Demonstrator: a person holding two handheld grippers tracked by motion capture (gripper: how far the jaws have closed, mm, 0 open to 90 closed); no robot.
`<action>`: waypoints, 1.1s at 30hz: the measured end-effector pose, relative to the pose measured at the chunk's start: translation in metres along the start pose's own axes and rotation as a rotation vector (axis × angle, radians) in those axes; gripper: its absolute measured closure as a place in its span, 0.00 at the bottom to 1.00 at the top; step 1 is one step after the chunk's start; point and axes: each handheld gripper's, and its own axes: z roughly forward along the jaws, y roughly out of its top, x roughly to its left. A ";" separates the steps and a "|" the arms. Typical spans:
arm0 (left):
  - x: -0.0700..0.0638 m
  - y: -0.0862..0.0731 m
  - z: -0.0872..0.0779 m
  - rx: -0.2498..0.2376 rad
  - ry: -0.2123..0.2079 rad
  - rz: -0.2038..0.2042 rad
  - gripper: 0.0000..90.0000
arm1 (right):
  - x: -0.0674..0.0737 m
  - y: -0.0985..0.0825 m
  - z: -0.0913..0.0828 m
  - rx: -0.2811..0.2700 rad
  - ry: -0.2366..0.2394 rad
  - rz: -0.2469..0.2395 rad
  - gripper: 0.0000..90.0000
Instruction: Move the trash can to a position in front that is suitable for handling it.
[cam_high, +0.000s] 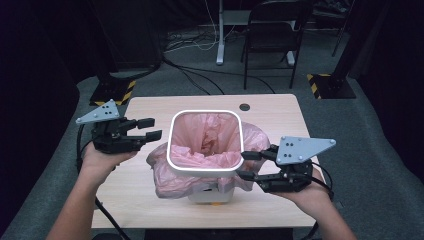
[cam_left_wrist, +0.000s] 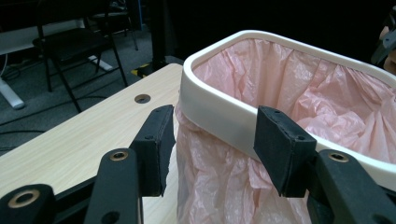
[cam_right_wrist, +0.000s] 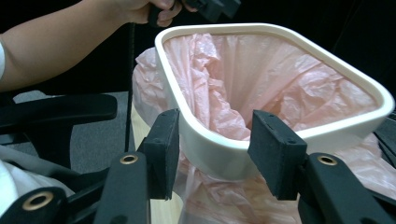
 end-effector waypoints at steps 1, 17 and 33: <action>0.000 0.001 0.001 0.001 -0.001 0.003 0.52 | 0.000 0.001 0.001 0.003 0.004 -0.005 0.58; 0.001 0.023 0.023 0.012 -0.031 0.018 0.53 | 0.003 0.009 0.015 0.002 0.046 -0.032 0.62; 0.005 0.028 0.041 0.027 0.008 0.052 0.62 | 0.007 0.010 0.027 0.026 0.080 -0.066 0.72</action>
